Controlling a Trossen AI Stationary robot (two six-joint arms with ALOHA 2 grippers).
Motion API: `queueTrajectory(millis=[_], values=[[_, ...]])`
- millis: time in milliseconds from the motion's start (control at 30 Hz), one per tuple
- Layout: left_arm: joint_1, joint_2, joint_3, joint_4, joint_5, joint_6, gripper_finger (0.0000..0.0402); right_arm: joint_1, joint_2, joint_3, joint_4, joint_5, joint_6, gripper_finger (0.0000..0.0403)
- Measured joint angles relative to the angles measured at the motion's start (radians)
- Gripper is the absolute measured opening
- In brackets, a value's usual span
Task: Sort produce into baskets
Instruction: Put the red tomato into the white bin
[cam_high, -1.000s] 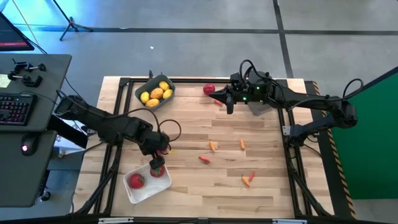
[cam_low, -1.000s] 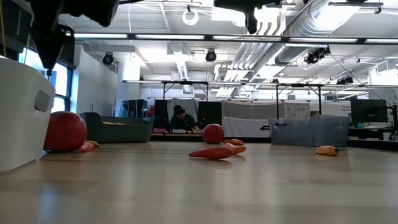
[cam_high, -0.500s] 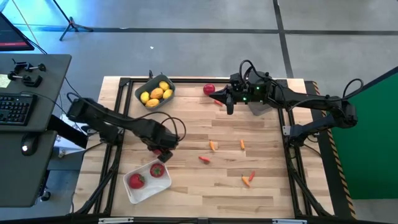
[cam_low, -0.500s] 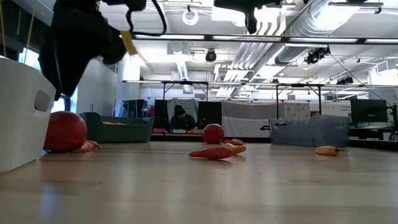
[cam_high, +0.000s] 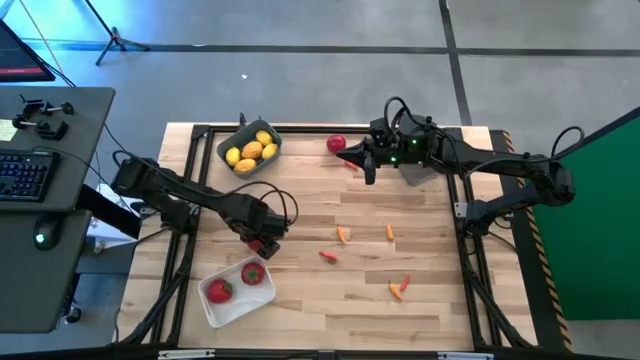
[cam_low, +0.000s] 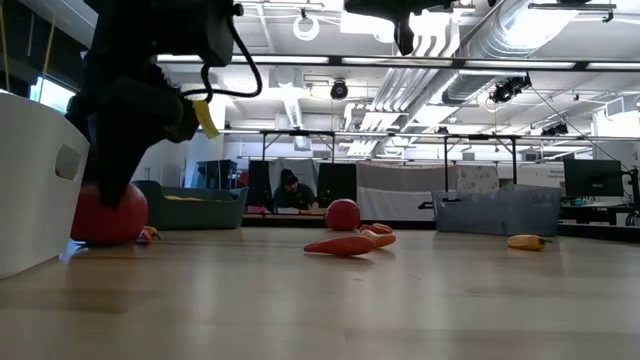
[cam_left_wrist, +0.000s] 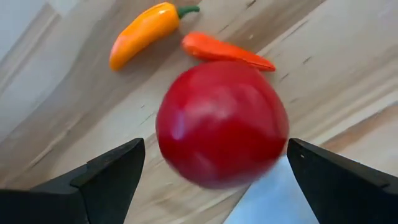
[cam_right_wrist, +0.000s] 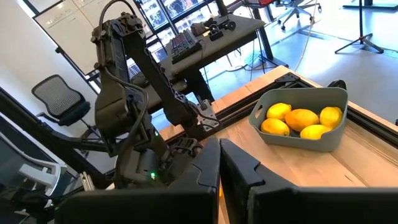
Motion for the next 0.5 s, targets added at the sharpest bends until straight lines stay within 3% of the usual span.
queueTrajectory(millis=[500], values=[[0.003, 0.0, -0.094, 0.14, -0.001, -0.027, 0.0378, 0.0, 0.0, 0.0, -0.001, 0.0, 0.0, 0.0001]])
